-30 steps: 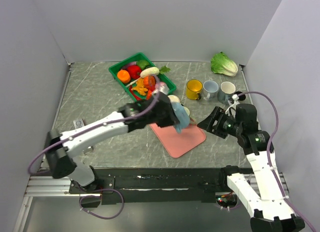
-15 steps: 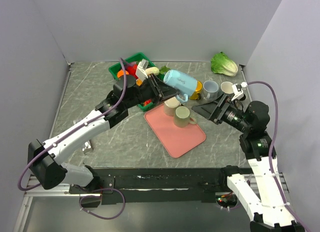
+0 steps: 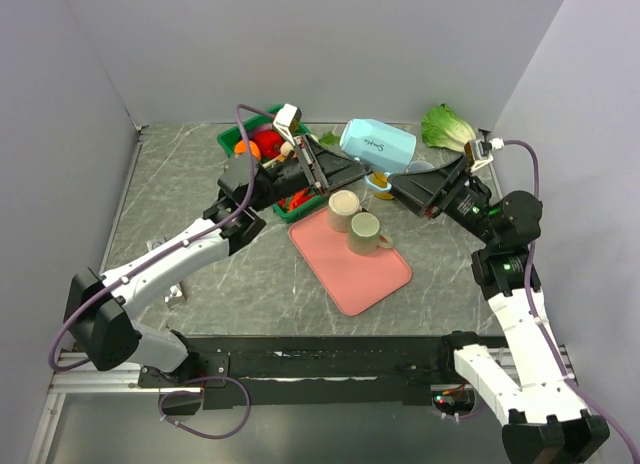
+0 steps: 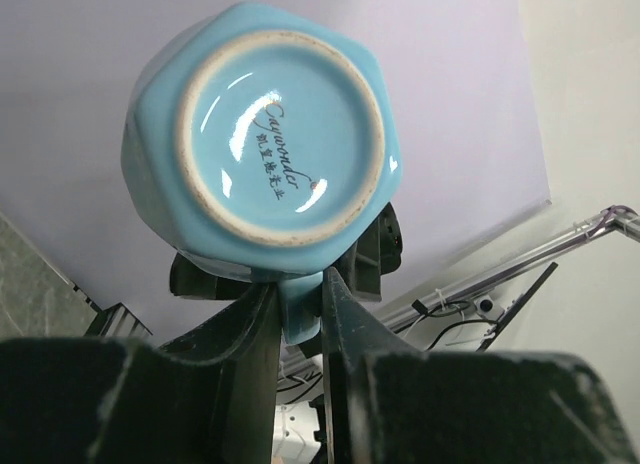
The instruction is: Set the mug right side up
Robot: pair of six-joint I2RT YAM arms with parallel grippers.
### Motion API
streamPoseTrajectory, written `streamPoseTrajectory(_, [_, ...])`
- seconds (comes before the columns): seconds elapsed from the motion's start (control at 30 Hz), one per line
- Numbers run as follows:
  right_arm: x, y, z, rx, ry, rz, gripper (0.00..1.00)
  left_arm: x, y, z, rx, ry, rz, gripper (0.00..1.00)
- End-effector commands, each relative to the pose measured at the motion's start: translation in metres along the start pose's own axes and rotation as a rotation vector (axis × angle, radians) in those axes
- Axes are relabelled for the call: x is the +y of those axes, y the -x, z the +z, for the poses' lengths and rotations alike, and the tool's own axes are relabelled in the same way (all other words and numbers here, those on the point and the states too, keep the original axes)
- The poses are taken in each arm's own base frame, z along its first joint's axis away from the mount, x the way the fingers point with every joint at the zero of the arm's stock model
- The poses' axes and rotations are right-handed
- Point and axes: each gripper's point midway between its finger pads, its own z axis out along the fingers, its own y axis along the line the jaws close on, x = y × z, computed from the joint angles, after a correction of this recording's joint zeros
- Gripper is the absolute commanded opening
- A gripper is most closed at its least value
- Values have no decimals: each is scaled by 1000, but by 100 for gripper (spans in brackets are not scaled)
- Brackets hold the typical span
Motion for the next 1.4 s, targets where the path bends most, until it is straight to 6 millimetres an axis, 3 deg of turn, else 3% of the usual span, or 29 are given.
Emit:
streamPoseTrajectory(0.0, [47, 13, 3, -32, 143, -27, 86, -53, 8, -4, -28, -205, 110, 1])
streamPoseTrajectory(0.2, [44, 16, 9, -22, 159, 90, 75, -45, 10, 0, -41, -179, 177, 1])
streamPoseTrajectory(0.57, [23, 13, 25, 4, 120, 258, 67, -32, 7, 14, -66, -132, 298, 1])
streamPoseTrajectory(0.87, [8, 16, 25, -60, 76, 297, 31, -31, 1, 15, -70, -115, 350, 1])
streamPoseTrajectory(1.0, [4, 17, 26, -69, 56, 284, 0, -25, -2, 13, -61, -104, 340, 1])
streamPoseTrajectory(1.2, [0, 17, 24, -79, -2, 221, 0, -13, -4, 7, -58, -47, 338, 2])
streamPoseTrajectory(1.3, [-2, 20, 21, -98, -43, 169, 0, -3, -5, 5, -51, -1, 341, 14])
streamPoseTrajectory(1.33, [3, 25, 19, -122, -49, 143, 0, 1, -4, 5, -59, 18, 342, 24])
streamPoseTrajectory(1.37, [-3, 24, 17, -122, -88, 123, 0, 7, -5, 3, -50, 50, 344, 32])
